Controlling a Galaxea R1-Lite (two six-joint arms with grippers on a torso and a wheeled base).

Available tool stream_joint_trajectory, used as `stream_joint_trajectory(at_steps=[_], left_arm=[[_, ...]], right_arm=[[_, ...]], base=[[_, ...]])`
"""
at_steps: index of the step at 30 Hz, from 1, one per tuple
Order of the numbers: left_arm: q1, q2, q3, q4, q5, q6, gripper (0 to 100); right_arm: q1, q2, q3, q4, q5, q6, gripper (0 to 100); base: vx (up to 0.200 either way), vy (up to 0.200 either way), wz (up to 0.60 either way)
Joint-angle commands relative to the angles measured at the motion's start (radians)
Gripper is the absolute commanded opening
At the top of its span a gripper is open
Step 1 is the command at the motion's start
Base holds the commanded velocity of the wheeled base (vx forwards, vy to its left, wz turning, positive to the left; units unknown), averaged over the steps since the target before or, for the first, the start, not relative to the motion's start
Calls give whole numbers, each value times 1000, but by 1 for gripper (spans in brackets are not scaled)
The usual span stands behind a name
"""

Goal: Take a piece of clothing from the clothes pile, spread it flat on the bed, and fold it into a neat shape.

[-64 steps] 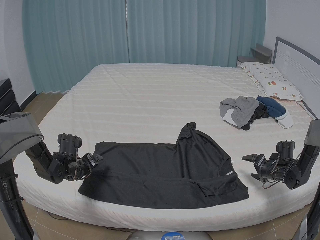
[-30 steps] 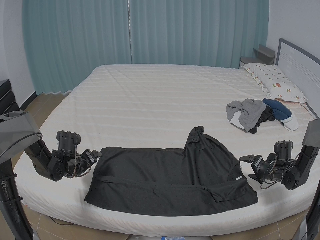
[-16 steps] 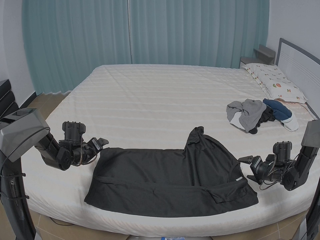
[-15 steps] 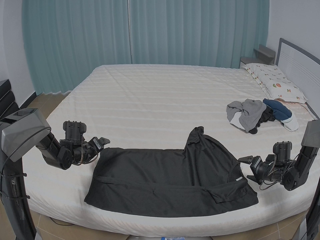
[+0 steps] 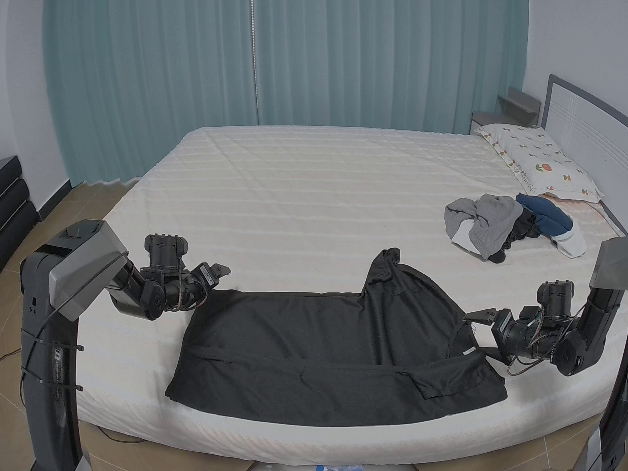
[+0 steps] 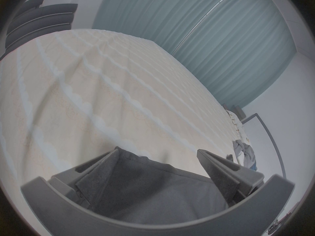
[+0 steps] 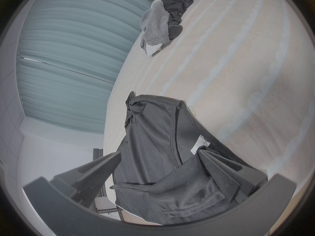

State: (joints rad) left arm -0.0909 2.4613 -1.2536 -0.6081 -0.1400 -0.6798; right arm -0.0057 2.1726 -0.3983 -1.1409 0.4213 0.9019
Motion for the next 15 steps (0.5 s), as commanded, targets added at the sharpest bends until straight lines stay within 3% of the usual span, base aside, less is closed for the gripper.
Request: stream_joint_trajectory(at_steps=[1, 7, 15], left_arm=[[2, 48, -30, -4, 28, 6, 100], [-3, 51, -30, -18, 79, 14, 100], [0, 50, -27, -13, 105, 22, 100]], right_arm=[[-2, 32, 24, -36, 4, -3, 100], [4, 75, 76, -172, 4, -3, 100], [1, 84, 78, -192, 5, -1, 100]], base=[[0, 0, 0], [0, 0, 0], [0, 0, 0]])
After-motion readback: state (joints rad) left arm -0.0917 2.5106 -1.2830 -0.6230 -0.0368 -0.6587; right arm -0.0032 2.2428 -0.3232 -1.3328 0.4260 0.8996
